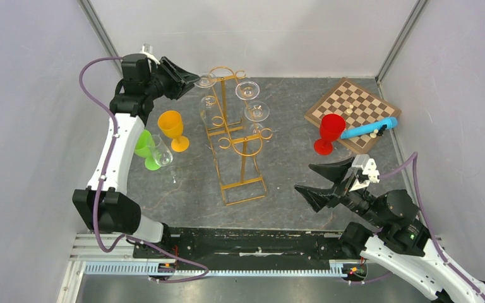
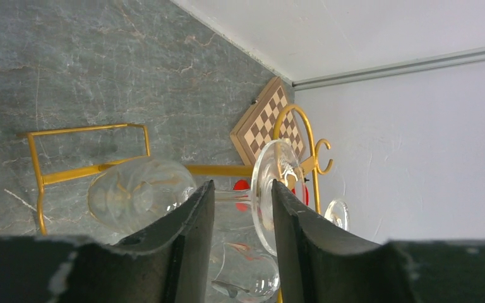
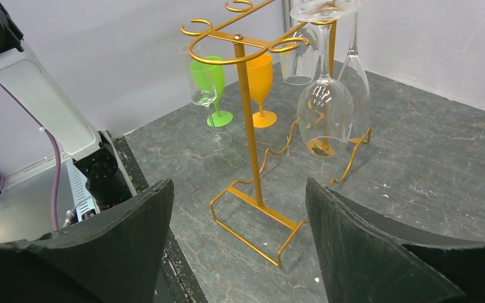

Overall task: Take the wine glass off the wine glass rack
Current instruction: Pick up the wine glass from the wine rack, then place the wine glass at the center of the board.

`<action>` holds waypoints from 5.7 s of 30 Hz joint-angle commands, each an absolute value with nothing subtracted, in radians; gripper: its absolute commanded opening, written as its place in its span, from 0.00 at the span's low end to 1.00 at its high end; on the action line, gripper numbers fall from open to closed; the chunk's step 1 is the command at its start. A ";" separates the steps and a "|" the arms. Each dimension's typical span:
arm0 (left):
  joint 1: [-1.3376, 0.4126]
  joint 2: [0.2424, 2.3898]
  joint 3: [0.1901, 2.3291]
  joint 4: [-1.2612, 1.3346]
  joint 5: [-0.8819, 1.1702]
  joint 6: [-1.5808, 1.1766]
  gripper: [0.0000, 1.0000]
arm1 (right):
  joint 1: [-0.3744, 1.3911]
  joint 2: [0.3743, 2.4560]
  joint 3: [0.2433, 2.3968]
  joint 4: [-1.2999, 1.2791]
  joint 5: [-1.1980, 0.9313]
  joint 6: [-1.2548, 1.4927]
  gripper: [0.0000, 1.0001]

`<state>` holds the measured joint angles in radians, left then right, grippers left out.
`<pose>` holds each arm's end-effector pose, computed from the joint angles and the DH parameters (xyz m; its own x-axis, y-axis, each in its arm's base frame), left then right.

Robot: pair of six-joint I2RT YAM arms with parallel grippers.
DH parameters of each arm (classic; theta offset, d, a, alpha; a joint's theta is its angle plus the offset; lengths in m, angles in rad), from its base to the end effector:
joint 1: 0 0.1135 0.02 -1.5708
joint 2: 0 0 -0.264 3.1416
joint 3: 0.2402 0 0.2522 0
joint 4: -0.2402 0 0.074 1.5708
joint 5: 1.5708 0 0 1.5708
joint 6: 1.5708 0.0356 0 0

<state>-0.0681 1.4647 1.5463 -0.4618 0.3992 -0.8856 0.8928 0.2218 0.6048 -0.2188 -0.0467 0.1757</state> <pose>0.3288 -0.0363 0.4161 -0.5617 -0.6768 -0.4760 -0.0191 0.5857 -0.8103 0.0460 0.0597 0.3367 -0.0401 0.2286 -0.9727 -0.8124 0.5593 0.1649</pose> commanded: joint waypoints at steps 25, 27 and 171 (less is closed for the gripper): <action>-0.078 1.469 1.623 -0.453 0.449 -0.904 0.24 | 0.892 0.221 0.586 -0.172 -0.035 0.193 0.79; -0.078 1.467 1.620 -0.453 0.451 -0.904 0.24 | 0.891 0.222 0.583 -0.171 -0.037 0.196 0.79; -1.140 1.020 1.566 -0.542 -0.016 0.324 0.02 | 0.891 0.934 1.337 -0.305 -0.081 0.747 0.89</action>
<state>-1.0809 1.0515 1.5909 -0.6830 0.1123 0.1658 0.8928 0.9024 1.3060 -0.3714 -0.0219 0.7124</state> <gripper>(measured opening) 0.068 0.901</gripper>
